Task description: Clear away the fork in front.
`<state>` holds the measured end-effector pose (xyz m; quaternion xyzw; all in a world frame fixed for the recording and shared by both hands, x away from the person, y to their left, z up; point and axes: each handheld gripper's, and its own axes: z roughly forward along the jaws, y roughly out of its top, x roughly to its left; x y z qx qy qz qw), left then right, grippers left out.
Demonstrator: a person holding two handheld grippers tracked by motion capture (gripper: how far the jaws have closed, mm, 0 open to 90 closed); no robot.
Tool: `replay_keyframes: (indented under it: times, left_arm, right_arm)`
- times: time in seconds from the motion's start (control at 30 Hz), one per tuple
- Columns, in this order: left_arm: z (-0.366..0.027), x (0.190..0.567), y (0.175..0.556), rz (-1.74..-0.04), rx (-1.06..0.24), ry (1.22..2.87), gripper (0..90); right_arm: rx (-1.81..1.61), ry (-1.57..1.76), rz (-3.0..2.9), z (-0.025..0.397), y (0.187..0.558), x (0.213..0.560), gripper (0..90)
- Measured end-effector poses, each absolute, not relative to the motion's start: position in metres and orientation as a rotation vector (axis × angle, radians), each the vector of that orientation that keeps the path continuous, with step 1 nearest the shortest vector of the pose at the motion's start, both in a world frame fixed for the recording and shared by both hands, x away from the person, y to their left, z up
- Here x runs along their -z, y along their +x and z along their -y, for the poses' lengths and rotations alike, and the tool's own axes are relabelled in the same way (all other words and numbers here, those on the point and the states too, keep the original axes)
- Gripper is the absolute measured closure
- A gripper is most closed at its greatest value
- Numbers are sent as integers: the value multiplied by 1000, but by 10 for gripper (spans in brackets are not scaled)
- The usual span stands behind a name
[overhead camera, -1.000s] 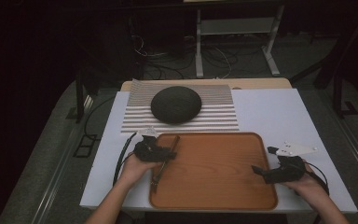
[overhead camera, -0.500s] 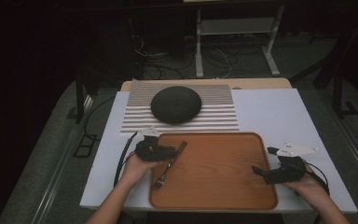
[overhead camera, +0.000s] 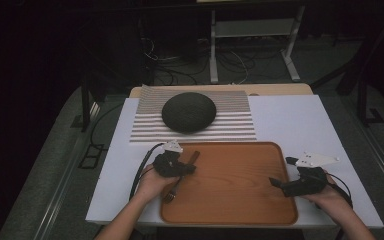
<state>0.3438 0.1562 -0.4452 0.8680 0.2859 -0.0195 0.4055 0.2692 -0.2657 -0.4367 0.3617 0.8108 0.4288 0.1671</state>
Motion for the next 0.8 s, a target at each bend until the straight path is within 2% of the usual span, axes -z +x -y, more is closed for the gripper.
replay_keyframes:
  times: [0.67,0.8]
  left_arm:
    - [-195,443,349,-807,-15,2183,877]
    - [-197,440,348,-800,-38,2170,822]
  right_arm:
    - [-1216,1032,-2301,267,267,436,55]
    - [-1220,1034,-2295,268,267,436,55]
